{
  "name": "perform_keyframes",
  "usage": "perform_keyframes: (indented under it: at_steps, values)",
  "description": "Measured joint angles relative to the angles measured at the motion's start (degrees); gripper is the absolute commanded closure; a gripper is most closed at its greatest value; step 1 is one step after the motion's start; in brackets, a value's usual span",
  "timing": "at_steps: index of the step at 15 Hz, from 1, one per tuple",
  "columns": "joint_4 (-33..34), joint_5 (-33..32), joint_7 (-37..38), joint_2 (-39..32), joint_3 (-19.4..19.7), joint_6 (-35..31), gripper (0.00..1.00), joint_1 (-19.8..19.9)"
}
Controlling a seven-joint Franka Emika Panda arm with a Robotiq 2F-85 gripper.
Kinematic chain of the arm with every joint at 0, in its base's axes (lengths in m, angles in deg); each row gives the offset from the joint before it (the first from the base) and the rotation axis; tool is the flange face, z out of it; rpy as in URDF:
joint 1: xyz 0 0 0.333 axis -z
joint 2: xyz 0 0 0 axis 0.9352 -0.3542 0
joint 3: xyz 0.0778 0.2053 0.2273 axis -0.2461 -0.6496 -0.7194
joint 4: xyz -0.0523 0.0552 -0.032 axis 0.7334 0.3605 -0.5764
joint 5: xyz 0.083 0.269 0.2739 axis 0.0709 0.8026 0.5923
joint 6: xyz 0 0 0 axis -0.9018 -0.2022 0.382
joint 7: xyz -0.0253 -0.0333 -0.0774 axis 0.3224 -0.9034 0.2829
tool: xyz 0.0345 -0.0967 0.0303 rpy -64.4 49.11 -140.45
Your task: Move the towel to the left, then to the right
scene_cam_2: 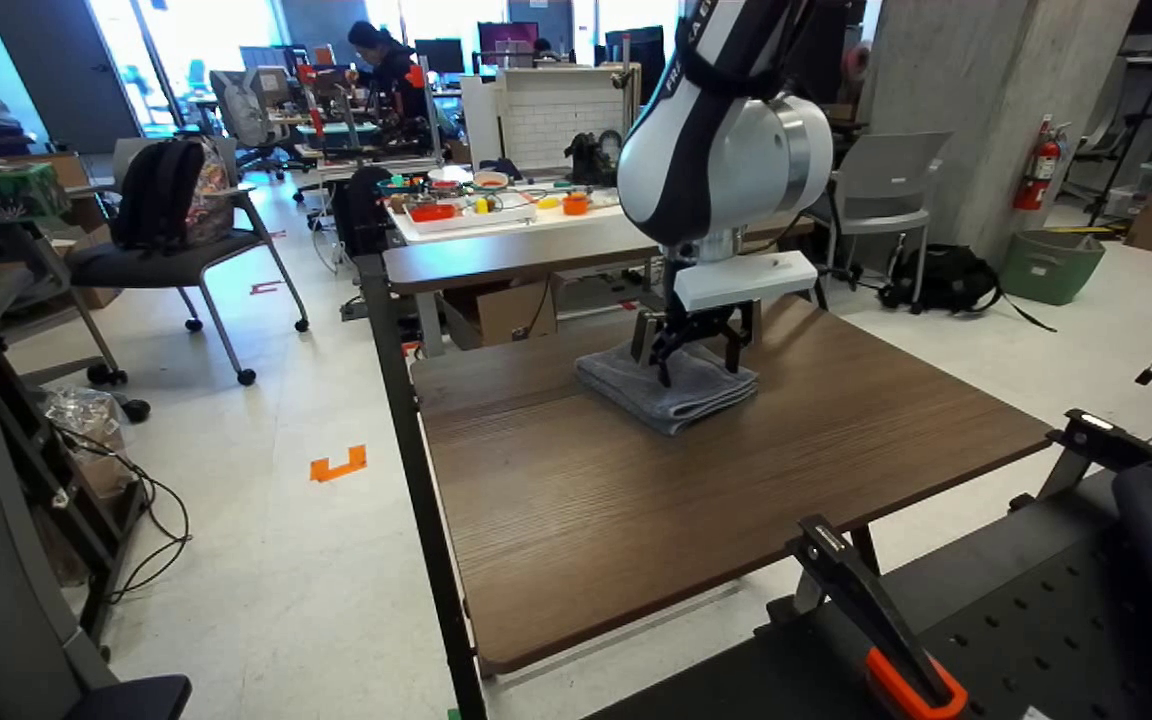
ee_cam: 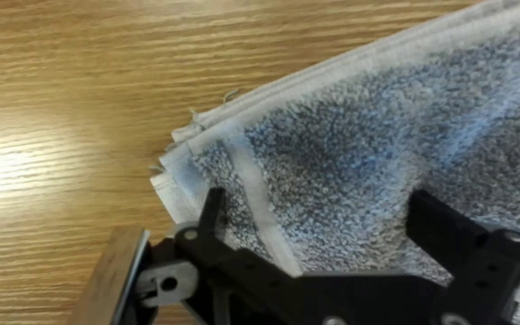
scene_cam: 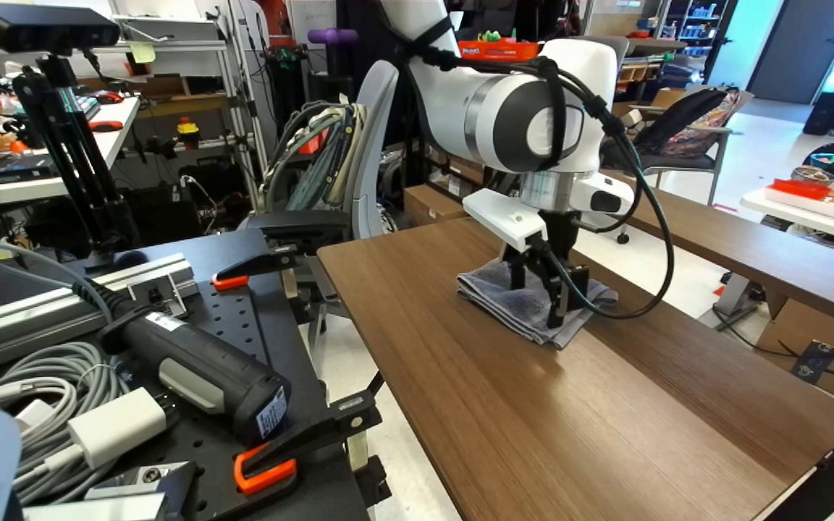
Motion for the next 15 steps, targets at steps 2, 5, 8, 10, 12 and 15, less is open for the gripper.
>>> perform_keyframes:
  at_steps: [2,5,8,10,12,15]
  values:
    - [1.58,-0.73,0.52,-1.01,1.40,1.07,0.00,0.34]
    - [3.89,-1.27,0.71,-2.20,2.60,3.21,0.00,1.62]
    - [5.48,-1.32,0.71,-2.56,2.77,6.03,0.00,3.60]
    - [6.13,-1.33,0.70,-2.67,2.83,7.11,0.00,4.92]
    - [6.88,-1.33,0.70,-2.87,2.91,7.99,0.00,6.19]
    - [8.47,-1.33,0.70,-3.57,3.04,9.71,0.00,7.62]
